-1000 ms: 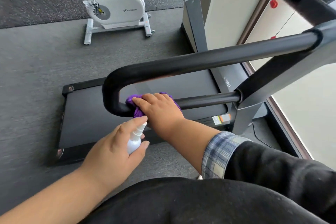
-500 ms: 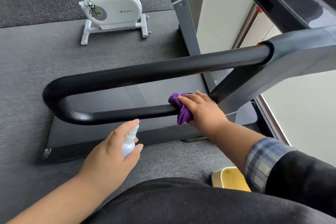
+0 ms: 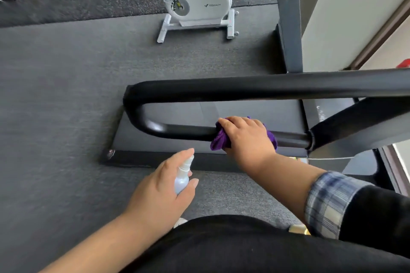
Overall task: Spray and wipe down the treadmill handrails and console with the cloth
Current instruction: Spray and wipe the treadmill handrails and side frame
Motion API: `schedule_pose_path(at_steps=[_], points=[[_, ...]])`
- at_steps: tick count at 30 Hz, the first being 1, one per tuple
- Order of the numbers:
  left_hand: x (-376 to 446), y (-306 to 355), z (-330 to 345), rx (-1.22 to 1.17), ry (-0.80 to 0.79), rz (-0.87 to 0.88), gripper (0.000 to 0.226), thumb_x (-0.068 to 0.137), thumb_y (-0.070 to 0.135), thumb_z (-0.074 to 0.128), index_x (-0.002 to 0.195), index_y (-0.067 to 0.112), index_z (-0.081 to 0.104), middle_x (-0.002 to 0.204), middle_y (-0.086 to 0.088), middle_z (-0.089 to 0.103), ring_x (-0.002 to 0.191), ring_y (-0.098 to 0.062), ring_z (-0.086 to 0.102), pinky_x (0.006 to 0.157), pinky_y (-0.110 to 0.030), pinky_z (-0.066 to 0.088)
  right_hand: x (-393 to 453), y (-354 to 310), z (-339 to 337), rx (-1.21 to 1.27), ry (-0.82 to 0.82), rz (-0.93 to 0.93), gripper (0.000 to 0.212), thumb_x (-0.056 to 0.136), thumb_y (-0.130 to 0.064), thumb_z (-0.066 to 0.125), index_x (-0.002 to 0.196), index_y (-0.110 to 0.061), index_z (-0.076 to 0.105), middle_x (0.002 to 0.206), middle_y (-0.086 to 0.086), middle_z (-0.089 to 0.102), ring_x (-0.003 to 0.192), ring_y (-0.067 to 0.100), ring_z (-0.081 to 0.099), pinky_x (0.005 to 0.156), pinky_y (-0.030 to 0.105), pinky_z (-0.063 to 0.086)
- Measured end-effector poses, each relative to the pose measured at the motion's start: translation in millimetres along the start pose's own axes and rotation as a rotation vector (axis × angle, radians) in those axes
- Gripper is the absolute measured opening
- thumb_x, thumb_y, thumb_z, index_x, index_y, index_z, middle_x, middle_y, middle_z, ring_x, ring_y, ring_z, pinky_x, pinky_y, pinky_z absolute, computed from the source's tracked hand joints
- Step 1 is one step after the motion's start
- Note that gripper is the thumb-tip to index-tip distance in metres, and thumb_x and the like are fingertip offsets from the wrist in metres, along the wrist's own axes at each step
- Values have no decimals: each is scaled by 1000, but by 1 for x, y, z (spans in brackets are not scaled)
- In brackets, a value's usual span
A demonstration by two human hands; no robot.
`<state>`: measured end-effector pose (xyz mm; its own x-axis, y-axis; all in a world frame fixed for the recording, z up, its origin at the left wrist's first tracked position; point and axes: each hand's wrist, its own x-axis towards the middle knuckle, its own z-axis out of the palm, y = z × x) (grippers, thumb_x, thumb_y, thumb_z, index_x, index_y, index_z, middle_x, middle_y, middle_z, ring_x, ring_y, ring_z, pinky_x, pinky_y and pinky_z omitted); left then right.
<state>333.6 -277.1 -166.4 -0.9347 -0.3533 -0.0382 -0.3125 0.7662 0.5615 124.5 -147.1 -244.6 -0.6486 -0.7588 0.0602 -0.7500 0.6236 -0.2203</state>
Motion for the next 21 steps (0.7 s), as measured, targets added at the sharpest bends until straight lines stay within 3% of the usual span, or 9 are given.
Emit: schedule_pose_path(at_steps=[5, 8, 10, 12, 14, 18, 21], points=[[-2, -30, -18, 14, 28, -33, 67, 85, 27, 74, 130, 55, 33, 109, 30, 52, 97, 29, 44, 81, 3, 31, 31, -61, 11, 67, 30, -79, 71, 88, -47, 67, 149, -28, 38, 145, -4, 50, 130, 24, 49, 108, 41, 36], [-3, -50, -33, 14, 34, -21, 71, 85, 23, 76, 127, 58, 30, 109, 27, 54, 97, 30, 43, 83, 0, 30, 50, -98, 13, 137, 45, -91, 71, 86, -46, 69, 149, -26, 42, 144, -4, 53, 130, 23, 50, 108, 40, 36], [-2, -66, -42, 4, 29, -18, 73, 86, 26, 75, 126, 63, 26, 109, 27, 55, 97, 25, 46, 84, -5, 32, 62, -120, 9, 336, 91, -71, 66, 81, -37, 74, 142, -25, 51, 137, -4, 60, 124, 21, 55, 104, 39, 41], [0, -79, -48, -2, 8, 12, 70, 87, 31, 72, 125, 64, 24, 106, 29, 54, 97, 22, 48, 85, -5, 33, 69, -139, 6, 696, 135, -21, 51, 77, -32, 73, 125, -36, 57, 116, -12, 65, 111, 13, 58, 93, 31, 46], [3, -89, -54, -9, -13, 48, 65, 84, 38, 67, 126, 62, 24, 105, 31, 53, 96, 23, 48, 85, -3, 33, 75, -156, 7, 890, 135, 50, 37, 76, -35, 71, 108, -42, 52, 99, -21, 57, 97, 6, 56, 83, 24, 46], [11, -102, -60, -11, -7, 151, 61, 82, 47, 57, 135, 50, 27, 104, 31, 52, 90, 17, 51, 79, -15, 44, 82, -169, 15, 567, 152, 34, 43, 71, -31, 81, 102, -20, 54, 94, -2, 56, 84, 23, 57, 73, 37, 47], [21, -104, -60, -48, -16, 235, 61, 82, 44, 58, 136, 46, 30, 105, 30, 53, 92, 21, 51, 81, -12, 43, 82, -161, 14, 382, 126, -47, 49, 71, -22, 82, 110, -15, 53, 102, 2, 58, 87, 25, 59, 72, 35, 42]])
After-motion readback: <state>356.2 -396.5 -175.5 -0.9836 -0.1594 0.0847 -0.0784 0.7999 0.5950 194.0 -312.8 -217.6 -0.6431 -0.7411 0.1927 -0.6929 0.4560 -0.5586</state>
